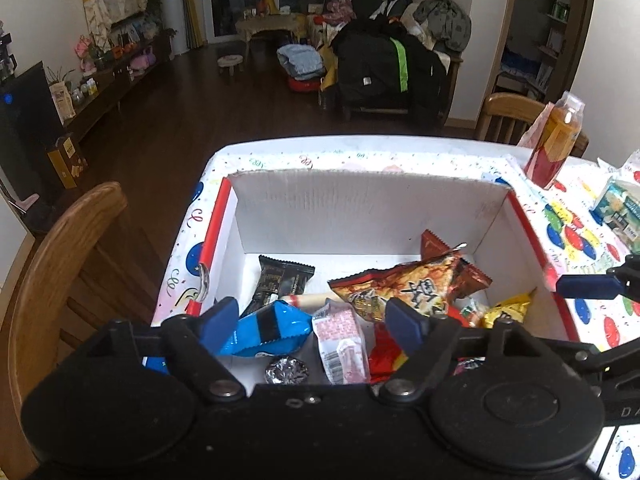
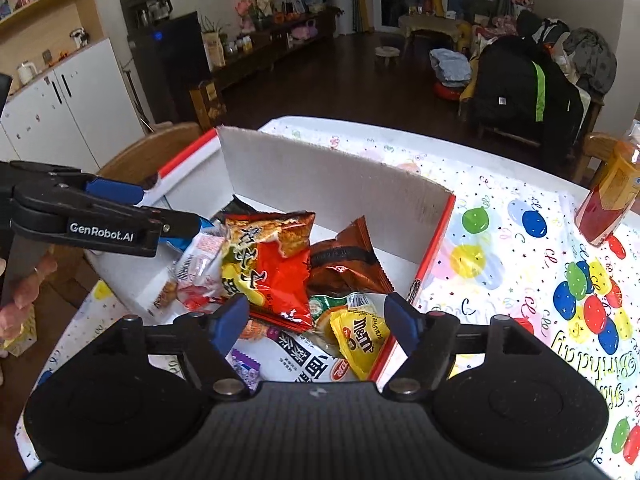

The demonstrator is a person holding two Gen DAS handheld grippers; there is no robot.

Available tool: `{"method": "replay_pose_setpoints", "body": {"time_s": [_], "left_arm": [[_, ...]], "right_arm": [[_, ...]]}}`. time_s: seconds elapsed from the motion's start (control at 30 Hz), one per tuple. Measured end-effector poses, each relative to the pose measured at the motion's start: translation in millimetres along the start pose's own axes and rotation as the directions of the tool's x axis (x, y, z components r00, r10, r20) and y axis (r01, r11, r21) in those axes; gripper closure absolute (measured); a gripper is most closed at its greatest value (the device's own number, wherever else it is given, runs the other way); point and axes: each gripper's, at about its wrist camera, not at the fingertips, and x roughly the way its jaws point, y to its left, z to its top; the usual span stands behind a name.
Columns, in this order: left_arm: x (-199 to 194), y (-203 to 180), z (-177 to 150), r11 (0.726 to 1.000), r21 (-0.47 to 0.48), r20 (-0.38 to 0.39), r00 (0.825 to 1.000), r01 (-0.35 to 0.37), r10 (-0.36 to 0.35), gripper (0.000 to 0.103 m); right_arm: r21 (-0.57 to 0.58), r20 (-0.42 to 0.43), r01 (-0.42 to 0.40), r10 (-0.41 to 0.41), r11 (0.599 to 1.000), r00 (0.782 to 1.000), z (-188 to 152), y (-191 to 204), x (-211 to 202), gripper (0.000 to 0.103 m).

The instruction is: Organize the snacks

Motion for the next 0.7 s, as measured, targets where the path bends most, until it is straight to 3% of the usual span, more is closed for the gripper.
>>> {"method": "replay_pose_setpoints", "body": {"time_s": [0.27,0.33,0.7], "left_arm": [[-34.2,-3.8,-6.0,1.0,-0.017,0.07,0.997,0.011,-0.01,0.011],[-42.4,-5.4,-6.7,1.0,-0.014,0.087,0.996,0.015,-0.014,0.01],[-83.5,-11.6,-20.4,0.999,-0.022,0.177,0.984,0.032,-0.028,0.001]], "right_arm": [[0.03,0.062,-0.029,0.028,0.999,0.998,-4.1,-3.8,-26.2,0.014],[0.039,0.076,-0.04,0.037,0.998,0.996,-5.4,-5.6,-32.0,0.001],[0.093,0.145,-0.091,0.077,0.992,0.986,-16.4,-11.4,-65.7,0.0]]}}
